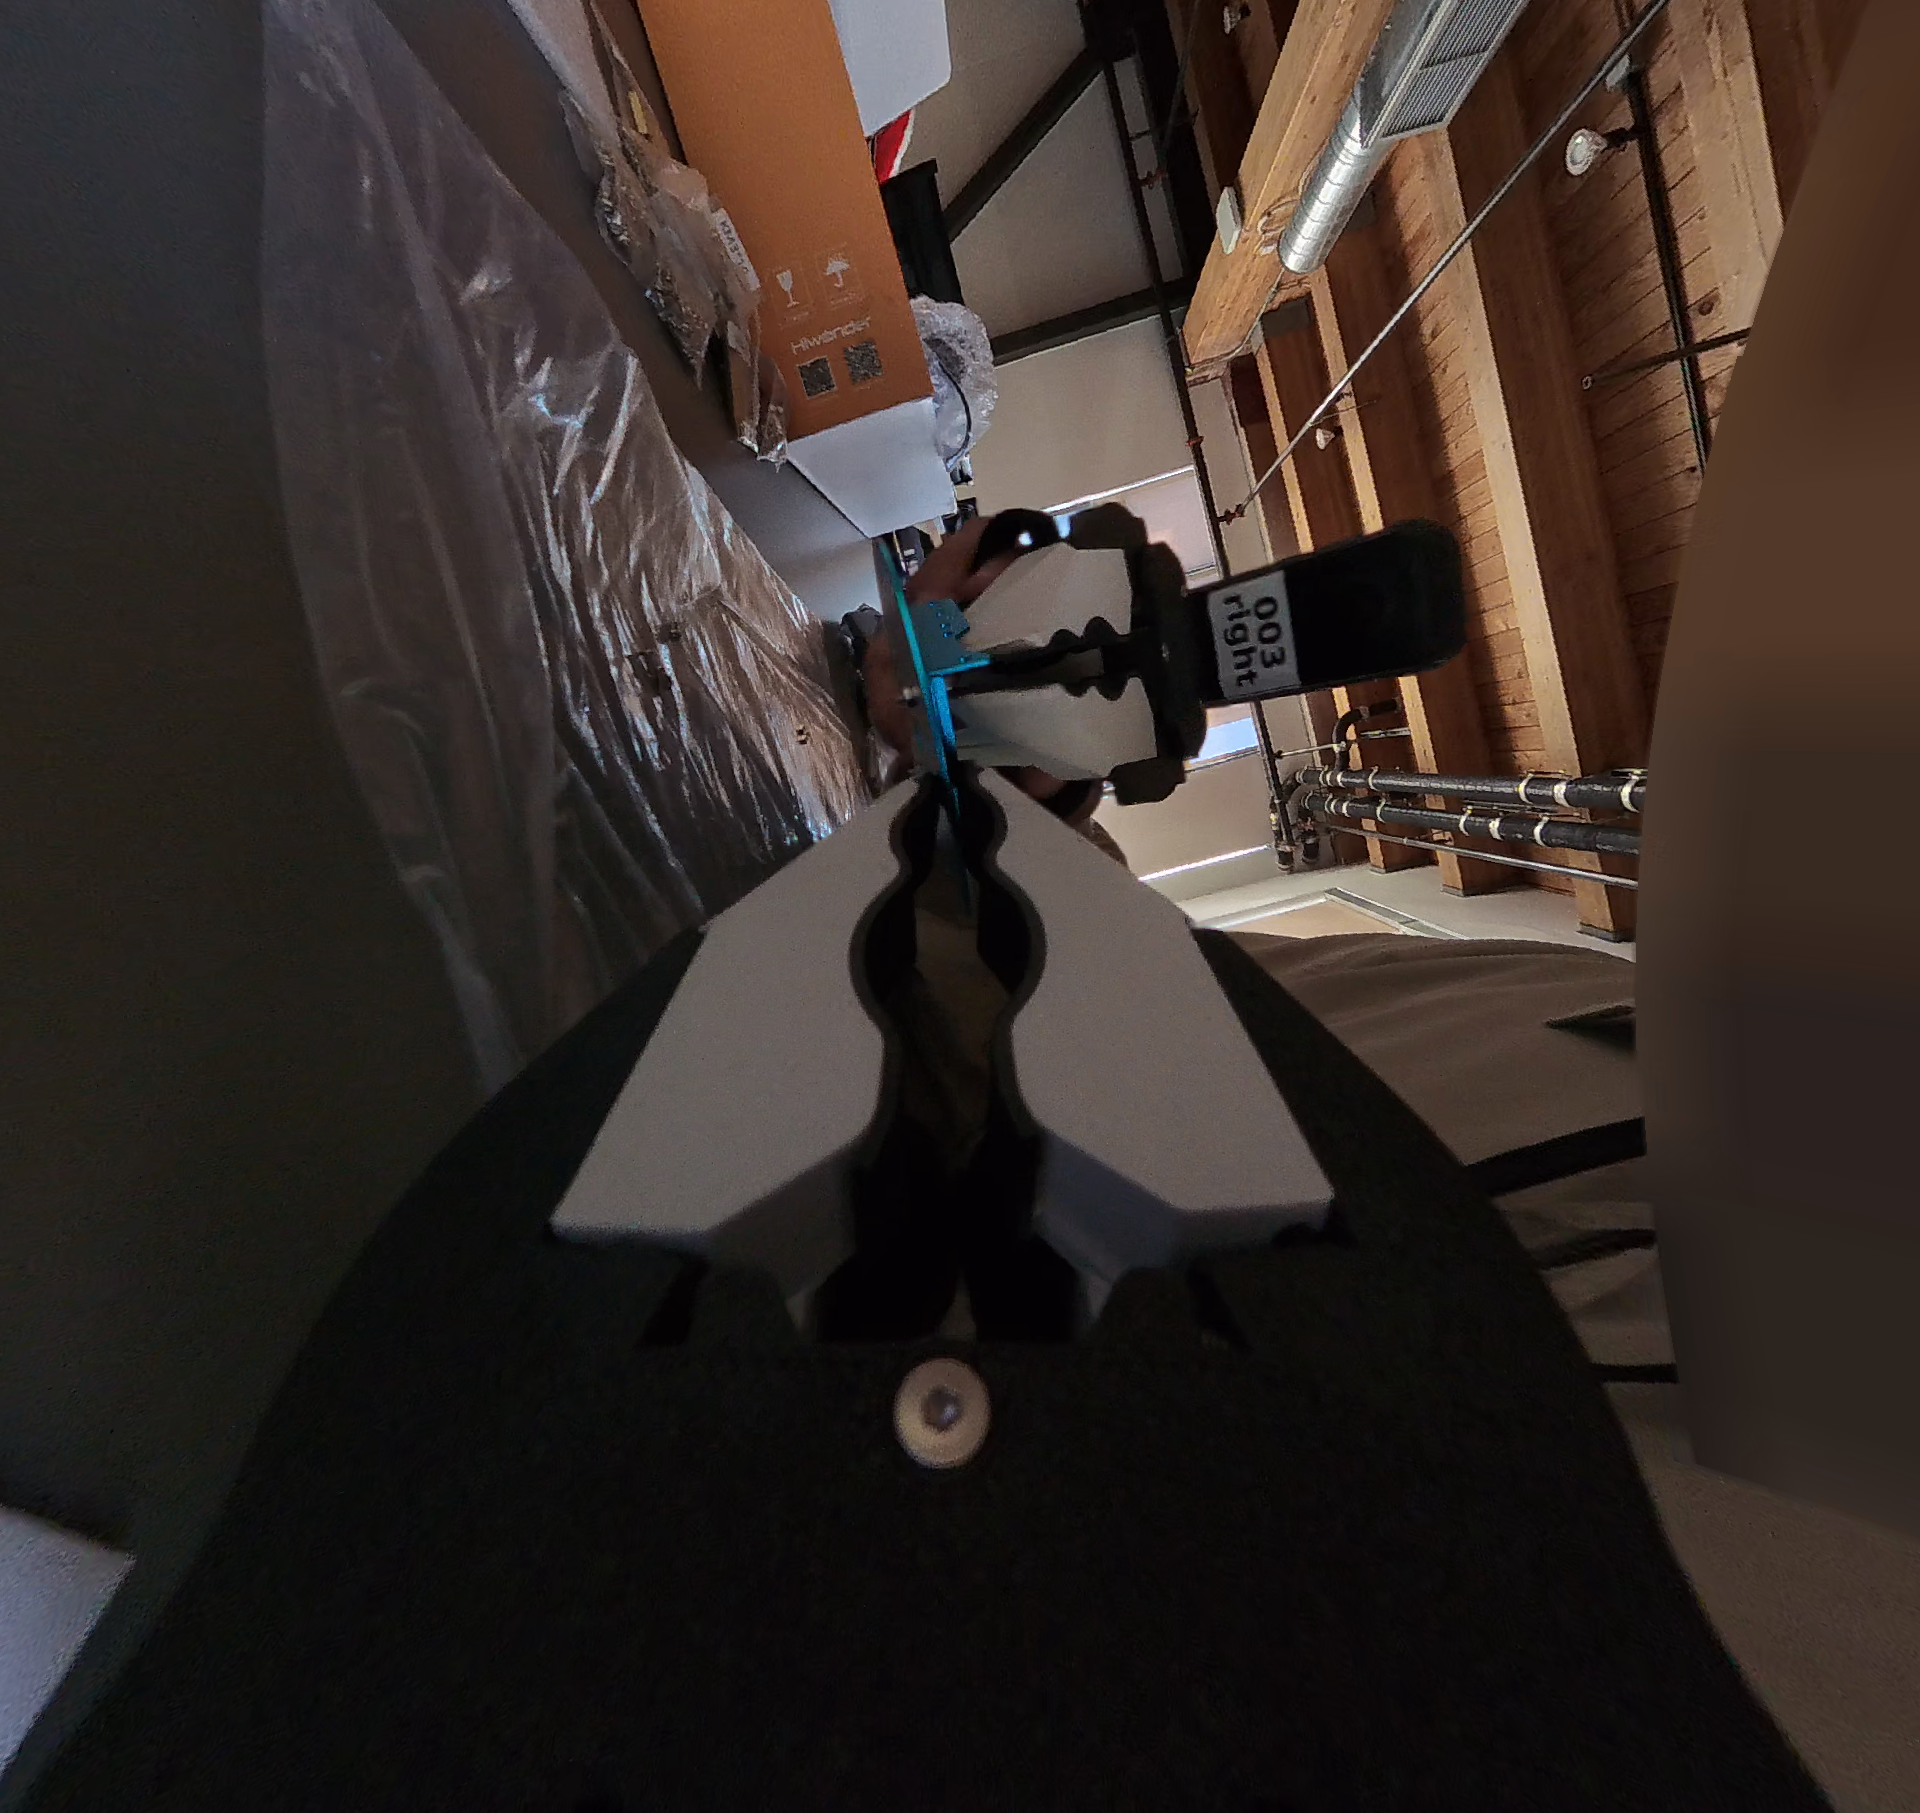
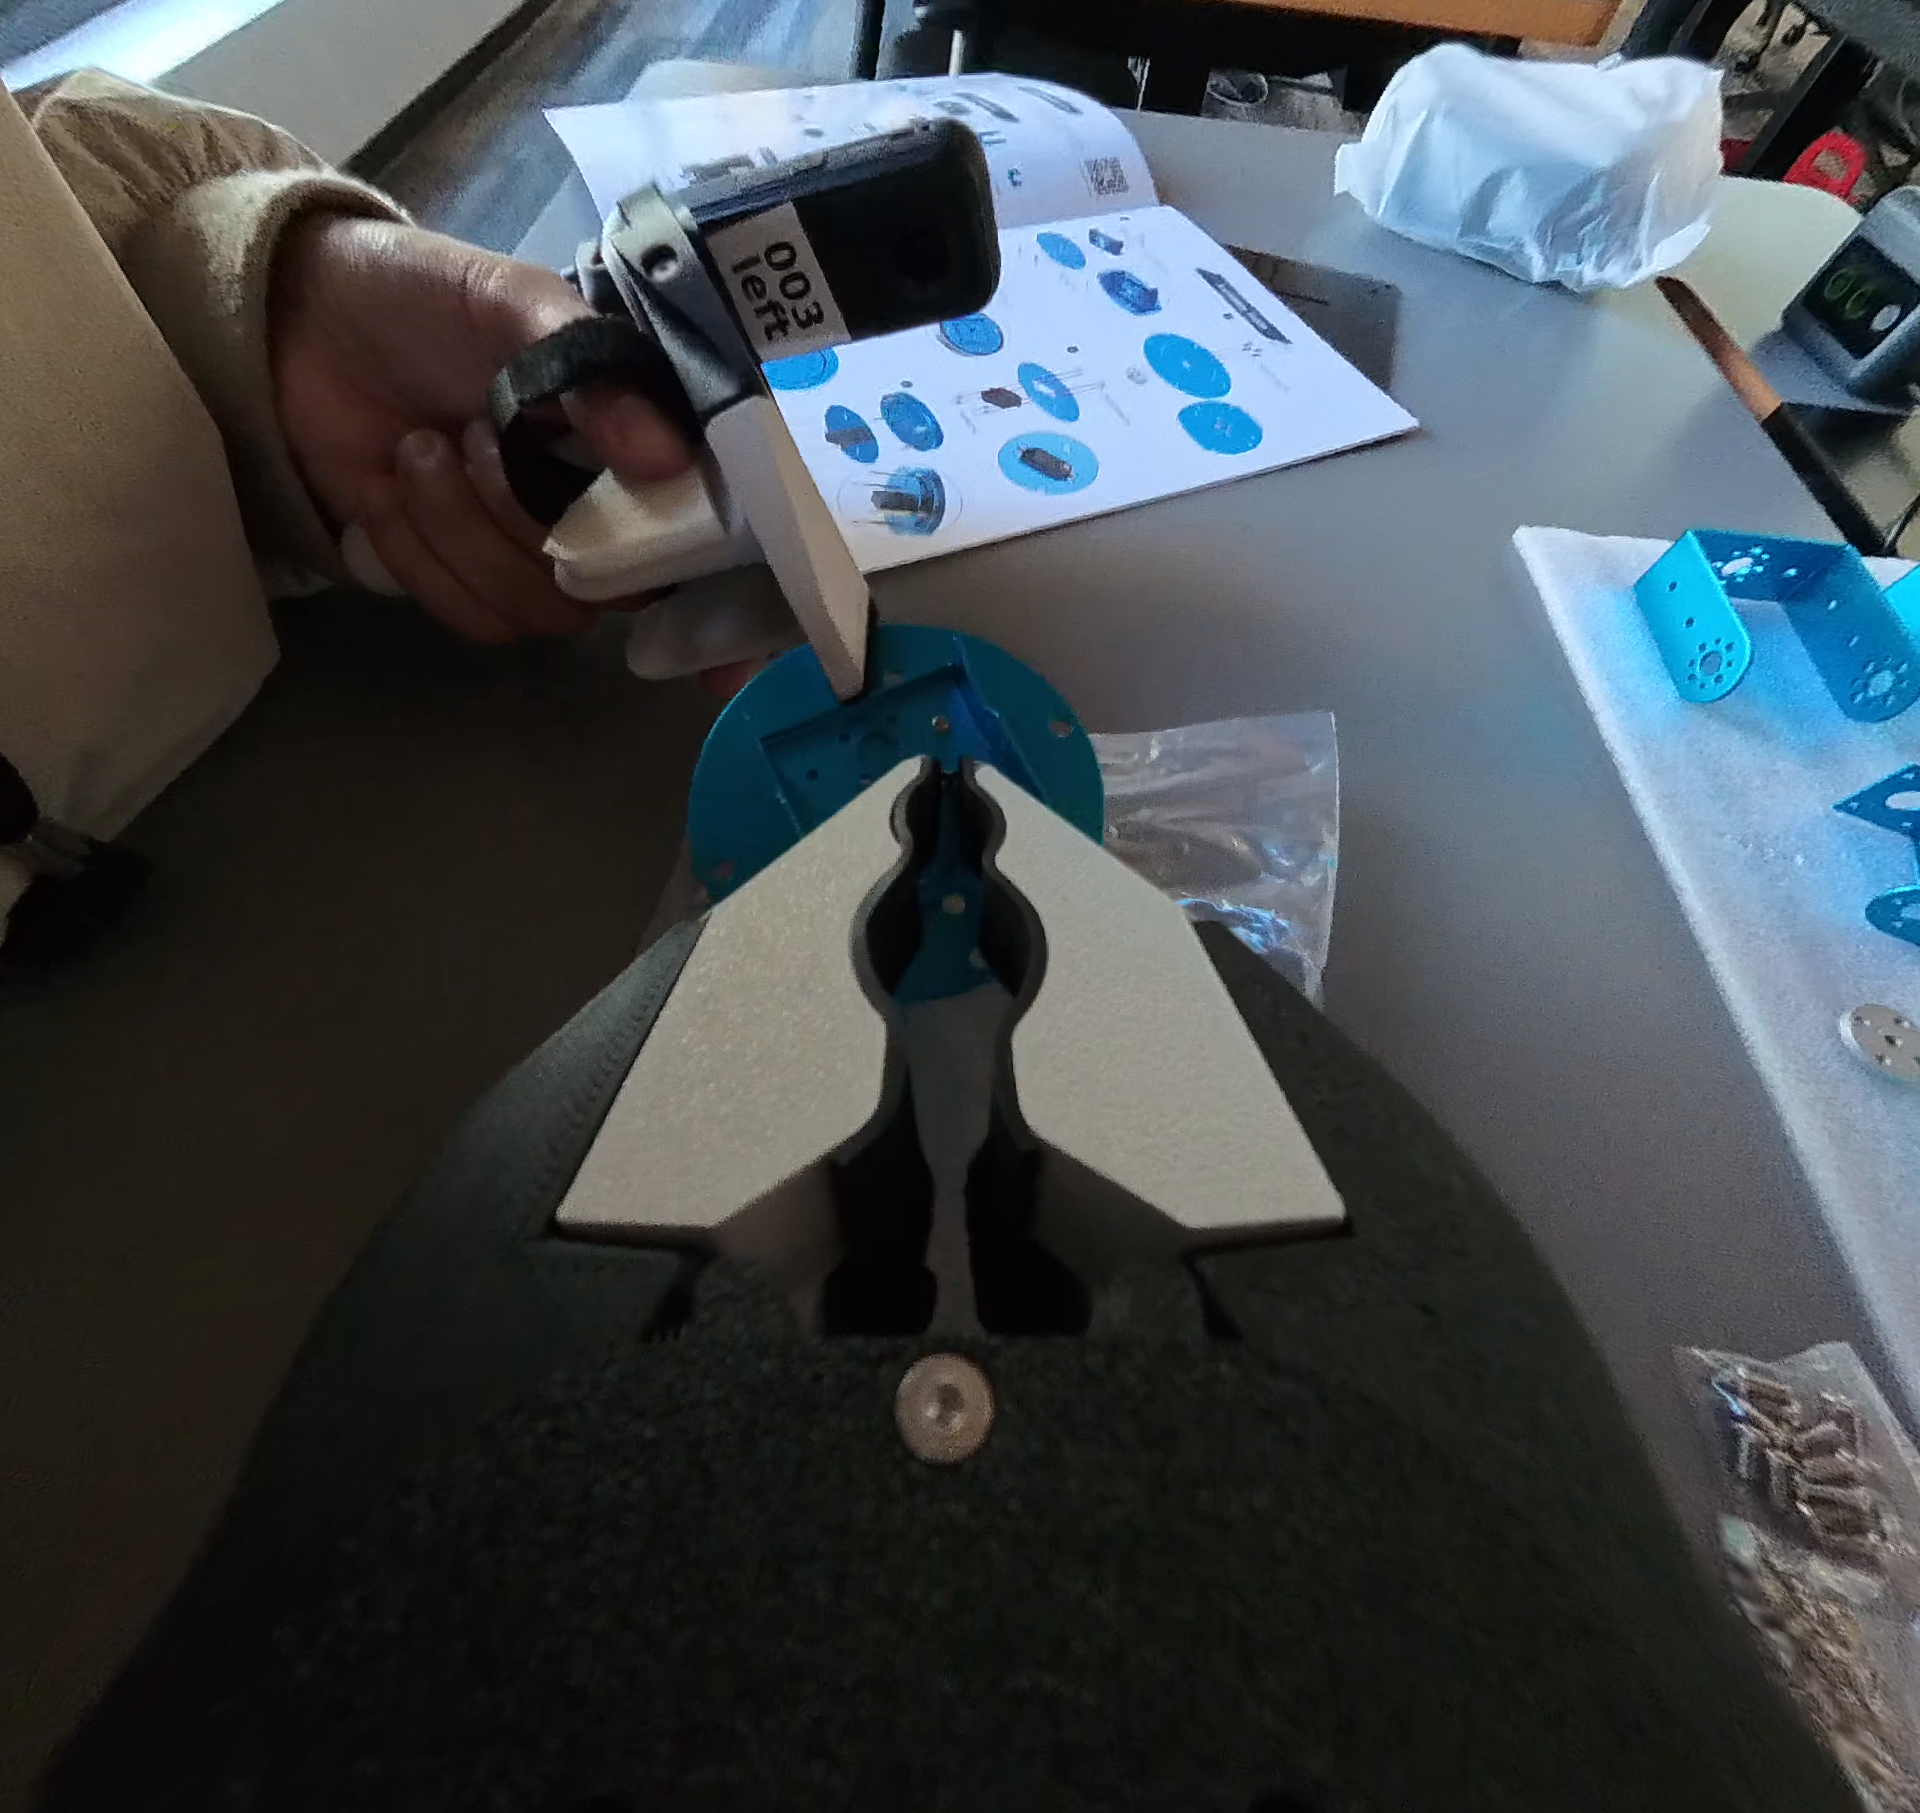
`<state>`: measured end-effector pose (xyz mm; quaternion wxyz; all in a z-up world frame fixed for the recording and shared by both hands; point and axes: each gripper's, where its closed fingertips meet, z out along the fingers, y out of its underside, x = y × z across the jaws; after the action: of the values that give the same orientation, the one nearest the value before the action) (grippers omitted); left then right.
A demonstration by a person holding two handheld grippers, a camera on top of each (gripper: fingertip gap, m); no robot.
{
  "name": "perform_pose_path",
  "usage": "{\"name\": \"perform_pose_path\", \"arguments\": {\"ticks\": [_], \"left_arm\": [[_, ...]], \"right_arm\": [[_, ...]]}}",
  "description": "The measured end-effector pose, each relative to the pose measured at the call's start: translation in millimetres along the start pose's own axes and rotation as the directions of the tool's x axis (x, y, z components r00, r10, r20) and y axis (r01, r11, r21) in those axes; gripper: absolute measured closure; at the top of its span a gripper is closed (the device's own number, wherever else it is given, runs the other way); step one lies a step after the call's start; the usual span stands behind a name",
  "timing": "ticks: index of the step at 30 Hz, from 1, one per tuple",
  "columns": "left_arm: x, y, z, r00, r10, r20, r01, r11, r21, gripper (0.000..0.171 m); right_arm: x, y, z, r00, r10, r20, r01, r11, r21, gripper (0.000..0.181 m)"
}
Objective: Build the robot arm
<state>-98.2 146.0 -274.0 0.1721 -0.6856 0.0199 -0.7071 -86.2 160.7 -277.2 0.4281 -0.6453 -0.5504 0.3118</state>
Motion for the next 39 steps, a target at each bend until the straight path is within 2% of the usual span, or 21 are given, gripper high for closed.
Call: {"name": "perform_pose_path", "arguments": {"ticks": [4, 7, 11, 12, 14, 16, 18, 20, 22, 23, 25, 28, 31, 35, 39], "left_arm": [[-4.4, -2.8, -5.4, 0.997, 0.046, 0.054, -0.046, 0.999, 0.006, 0.169], [-7.5, -6.2, -9.7, 0.993, 0.075, 0.088, -0.076, 0.997, 0.008, 0.169], [-12.0, -12.4, -14.7, 0.966, 0.198, 0.164, -0.195, 0.980, -0.033, 0.169], [-11.5, -13.8, -14.0, 0.962, 0.212, 0.171, -0.209, 0.977, -0.035, 0.169], [-9.1, -14.8, -9.3, 0.965, 0.205, 0.163, -0.204, 0.979, -0.025, 0.169], [-6.5, -16.2, -3.2, 0.978, 0.159, 0.133, -0.162, 0.987, 0.014, 0.169], [-7.9, -13.5, 2.0, 0.989, 0.104, 0.105, -0.107, 0.994, 0.018, 0.169], [-9.6, -3.7, 6.9, 0.994, 0.068, 0.089, -0.065, 0.997, -0.033, 0.169], [-15.7, 7.5, 9.2, 0.989, 0.075, 0.128, -0.063, 0.993, -0.097, 0.169], [-19.1, 12.0, 8.8, 0.983, 0.094, 0.156, -0.074, 0.989, -0.125, 0.169], [-21.5, 24.4, 7.9, 0.975, 0.128, 0.184, -0.089, 0.974, -0.208, 0.169], [-22.6, 35.2, 8.7, 0.968, 0.144, 0.207, -0.087, 0.962, -0.260, 0.169], [-27.2, 43.0, 12.4, 0.945, 0.217, 0.245, -0.137, 0.942, -0.306, 0.169], [-34.7, 43.3, 13.3, 0.925, 0.245, 0.289, -0.149, 0.936, -0.318, 0.166], [-46.3, 40.3, 5.3, 0.855, 0.361, 0.374, -0.222, 0.904, -0.364, 0.156]], "right_arm": [[12.1, -3.7, -22.3, 0.998, 0.012, -0.062, -0.012, 1.000, -0.002, 0.179], [21.8, 5.1, -40.5, 0.993, 0.039, -0.108, -0.041, 0.999, -0.017, 0.179], [23.3, 48.5, -47.4, 0.982, 0.162, -0.093, -0.174, 0.975, -0.137, 0.179], [19.2, 44.2, -46.5, 0.976, 0.208, -0.064, -0.214, 0.972, -0.096, 0.179], [13.8, 19.3, -46.7, 0.951, 0.309, 0.007, -0.309, 0.949, 0.068, 0.180], [12.6, 4.0, -43.8, 0.893, 0.441, 0.088, -0.449, 0.877, 0.173, 0.179], [12.8, -3.9, -40.7, 0.804, 0.562, 0.192, -0.594, 0.771, 0.232, 0.180], [12.9, -8.4, -41.3, 0.696, 0.648, 0.311, -0.717, 0.654, 0.242, 0.180], [14.5, -11.3, -45.6, 0.631, 0.675, 0.383, -0.774, 0.582, 0.250, 0.180], [15.0, -9.9, -47.1, 0.635, 0.673, 0.379, -0.771, 0.583, 0.255, 0.180], [14.5, -1.1, -48.3, 0.682, 0.664, 0.306, -0.731, 0.636, 0.249, 0.180], [10.4, 12.3, -53.2, 0.766, 0.619, 0.174, -0.643, 0.735, 0.216, 0.180], [6.3, 18.0, -62.4, 0.825, 0.559, 0.080, -0.563, 0.800, 0.207, 0.180], [5.5, 21.7, -72.4, 0.853, 0.522, 0.009, -0.513, 0.834, 0.201, 0.180], [6.9, 20.5, -74.6, 0.858, 0.513, -0.014, -0.500, 0.841, 0.207, 0.180]]}}
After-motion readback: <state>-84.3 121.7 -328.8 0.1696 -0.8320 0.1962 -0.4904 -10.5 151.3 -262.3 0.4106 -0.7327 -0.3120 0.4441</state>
